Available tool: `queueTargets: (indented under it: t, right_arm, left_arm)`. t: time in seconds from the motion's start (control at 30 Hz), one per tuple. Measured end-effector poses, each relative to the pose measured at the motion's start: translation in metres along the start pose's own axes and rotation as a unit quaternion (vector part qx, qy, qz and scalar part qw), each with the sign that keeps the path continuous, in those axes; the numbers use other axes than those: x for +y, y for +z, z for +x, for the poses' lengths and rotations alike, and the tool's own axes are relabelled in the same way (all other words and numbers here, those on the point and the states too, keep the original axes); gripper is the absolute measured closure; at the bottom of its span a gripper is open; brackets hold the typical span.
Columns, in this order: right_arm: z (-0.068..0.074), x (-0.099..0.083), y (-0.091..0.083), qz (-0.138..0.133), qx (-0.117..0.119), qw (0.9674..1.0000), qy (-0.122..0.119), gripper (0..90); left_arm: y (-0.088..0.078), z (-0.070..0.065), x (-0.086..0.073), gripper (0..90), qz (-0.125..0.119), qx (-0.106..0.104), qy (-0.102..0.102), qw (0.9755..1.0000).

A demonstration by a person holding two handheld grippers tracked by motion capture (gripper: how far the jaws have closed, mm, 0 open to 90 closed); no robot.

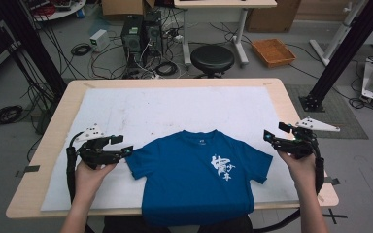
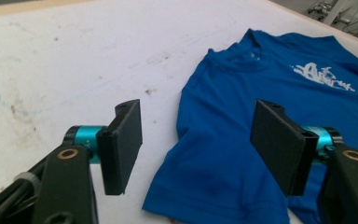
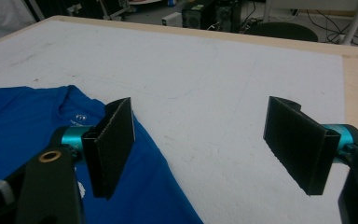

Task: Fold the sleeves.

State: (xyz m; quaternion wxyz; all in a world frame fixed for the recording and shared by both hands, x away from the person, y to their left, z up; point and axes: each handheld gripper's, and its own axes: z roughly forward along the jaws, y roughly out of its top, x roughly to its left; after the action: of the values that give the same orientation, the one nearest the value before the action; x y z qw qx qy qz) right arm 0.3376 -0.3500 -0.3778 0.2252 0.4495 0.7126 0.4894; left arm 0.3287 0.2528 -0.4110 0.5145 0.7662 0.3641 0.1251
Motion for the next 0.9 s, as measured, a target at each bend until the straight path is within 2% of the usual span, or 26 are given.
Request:
queueTargets:
  t: [0.07,0.13,0.2,0.23,0.33,0.43,0.5,0.53,0.57,0.63,0.73,0.9]
  right_arm:
    - [0.000,0.000,0.000,0.001,-0.001,1.0000,-0.001,24.4]
    - [0.001,0.000,0.001,0.001,0.000,1.0000,-0.001,24.4]
    - [0.000,0.000,0.001,0.002,0.000,1.0000,-0.001,24.4]
    - [0.000,0.000,0.001,0.002,-0.001,1.0000,-0.001,24.3]
    - [0.000,0.000,0.001,0.001,-0.001,1.0000,0.000,24.4]
    - [0.000,-0.001,0.001,0.002,-0.001,1.0000,0.000,24.4]
    - [0.001,-0.001,0.002,0.004,-0.001,1.0000,-0.001,24.4]
    - [0.001,-0.001,0.002,0.004,-0.001,1.0000,-0.001,24.4]
    - [0.001,-0.001,0.002,0.004,-0.001,1.0000,-0.001,24.4]
    - [0.001,-0.001,0.002,0.004,-0.001,1.0000,-0.001,24.4]
    - [0.001,-0.001,0.002,0.004,-0.002,1.0000,-0.001,24.4]
    - [0.001,-0.001,0.002,0.004,-0.001,1.0000,0.000,24.4]
  left_arm:
    - [0.001,0.006,-0.005,39.4,0.012,0.001,-0.010,0.9999]
    - [0.001,0.008,-0.006,39.9,0.015,0.001,-0.015,0.9998]
    - [0.001,0.013,-0.011,44.3,0.023,-0.003,-0.028,0.9993]
    - [0.001,0.013,-0.011,45.0,0.023,-0.003,-0.028,0.9993]
    - [0.002,0.017,-0.015,48.3,0.029,0.002,-0.040,0.9988]
    - [0.004,0.018,-0.017,53.2,0.042,0.008,-0.041,0.9982]
    - [0.008,0.018,-0.018,58.2,0.061,0.018,-0.035,0.9974]
    - [0.008,0.018,-0.018,60.4,0.061,0.018,-0.035,0.9974]
    - [0.009,0.018,-0.019,60.4,0.070,0.022,-0.032,0.9968]
    - [0.012,0.017,-0.020,65.9,0.085,0.033,-0.027,0.9955]
    - [0.014,0.019,-0.022,68.0,0.095,0.040,-0.035,0.9941]
    - [0.016,0.021,-0.026,71.6,0.104,0.038,-0.044,0.9929]
